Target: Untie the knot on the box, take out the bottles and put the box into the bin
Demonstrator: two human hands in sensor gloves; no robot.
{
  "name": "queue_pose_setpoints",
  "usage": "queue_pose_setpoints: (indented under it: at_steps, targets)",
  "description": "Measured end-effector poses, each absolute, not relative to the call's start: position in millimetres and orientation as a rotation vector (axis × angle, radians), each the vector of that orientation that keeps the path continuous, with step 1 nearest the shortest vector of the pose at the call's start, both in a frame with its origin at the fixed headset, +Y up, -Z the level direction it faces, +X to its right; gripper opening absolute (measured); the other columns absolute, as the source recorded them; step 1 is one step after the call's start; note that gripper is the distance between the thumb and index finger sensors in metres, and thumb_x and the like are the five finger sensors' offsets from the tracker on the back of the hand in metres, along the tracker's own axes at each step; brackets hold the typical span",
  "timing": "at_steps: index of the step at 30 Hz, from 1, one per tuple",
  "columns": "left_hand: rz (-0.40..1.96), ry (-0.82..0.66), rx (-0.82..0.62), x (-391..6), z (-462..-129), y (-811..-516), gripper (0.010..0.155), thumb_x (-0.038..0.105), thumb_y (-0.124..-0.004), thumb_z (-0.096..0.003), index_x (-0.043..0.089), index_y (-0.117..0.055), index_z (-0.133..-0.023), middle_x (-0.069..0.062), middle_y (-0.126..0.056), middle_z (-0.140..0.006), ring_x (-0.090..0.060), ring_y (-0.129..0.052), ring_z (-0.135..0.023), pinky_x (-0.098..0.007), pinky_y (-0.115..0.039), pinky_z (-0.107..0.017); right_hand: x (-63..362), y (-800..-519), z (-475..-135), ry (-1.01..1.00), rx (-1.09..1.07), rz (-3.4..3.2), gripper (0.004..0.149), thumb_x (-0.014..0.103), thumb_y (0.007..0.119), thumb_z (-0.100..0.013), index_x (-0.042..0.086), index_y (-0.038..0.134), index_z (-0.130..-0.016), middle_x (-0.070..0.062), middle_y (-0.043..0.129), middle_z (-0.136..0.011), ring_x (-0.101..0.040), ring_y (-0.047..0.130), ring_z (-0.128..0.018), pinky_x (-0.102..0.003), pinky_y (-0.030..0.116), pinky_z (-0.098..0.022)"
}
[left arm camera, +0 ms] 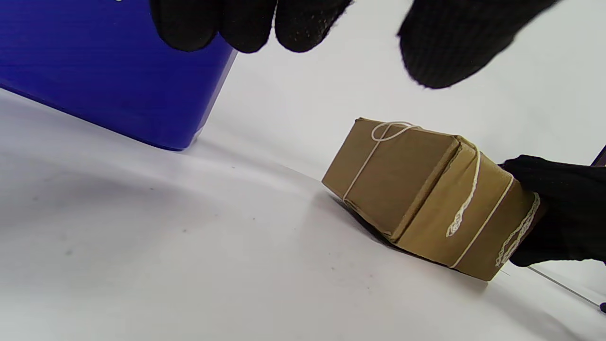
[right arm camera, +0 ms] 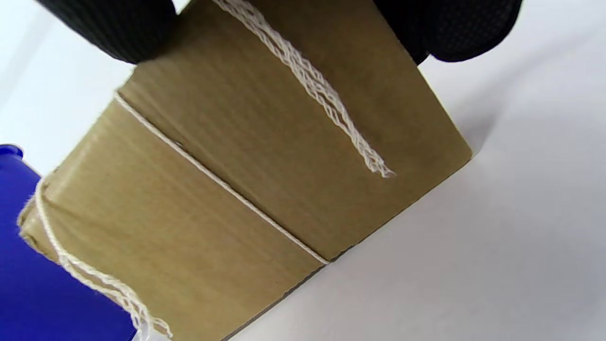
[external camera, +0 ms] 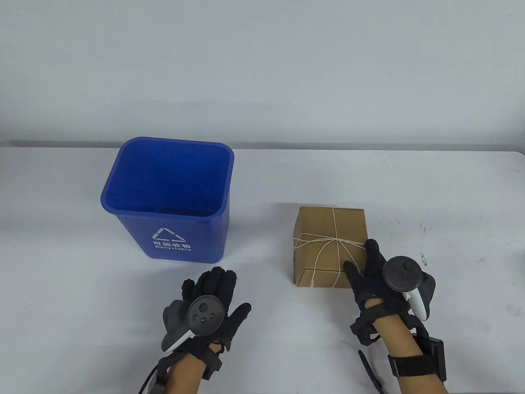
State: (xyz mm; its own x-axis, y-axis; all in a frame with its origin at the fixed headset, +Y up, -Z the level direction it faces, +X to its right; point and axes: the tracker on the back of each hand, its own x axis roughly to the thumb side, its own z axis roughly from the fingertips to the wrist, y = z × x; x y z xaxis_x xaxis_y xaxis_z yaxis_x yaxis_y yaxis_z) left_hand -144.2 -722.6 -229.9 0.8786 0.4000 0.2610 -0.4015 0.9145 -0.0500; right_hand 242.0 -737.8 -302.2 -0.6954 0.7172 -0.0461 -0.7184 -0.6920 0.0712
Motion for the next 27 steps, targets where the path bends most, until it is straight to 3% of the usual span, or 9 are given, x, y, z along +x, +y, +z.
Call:
queue_pose_setpoints:
  at_steps: [27]
  targets:
    - [0.509, -0.318, -0.022, -145, -227, -729, 0.086, 0.063, -0.064, -0.0484, 0.016, -0.039, -0.116, -0.018, -0.043, -0.116, -0.054, -0.054, -0.106, -0.082, -0.031, -0.068, 158, -730, -260, 0.299, 0.269, 2.453, 0.087, 0.060, 0.054, -0.051, 0.011, 0.006, -0.104, -0.026, 0.034, -0.106, -0.052, 0.067, -0.080, -0.057, 0.063, -0.054]
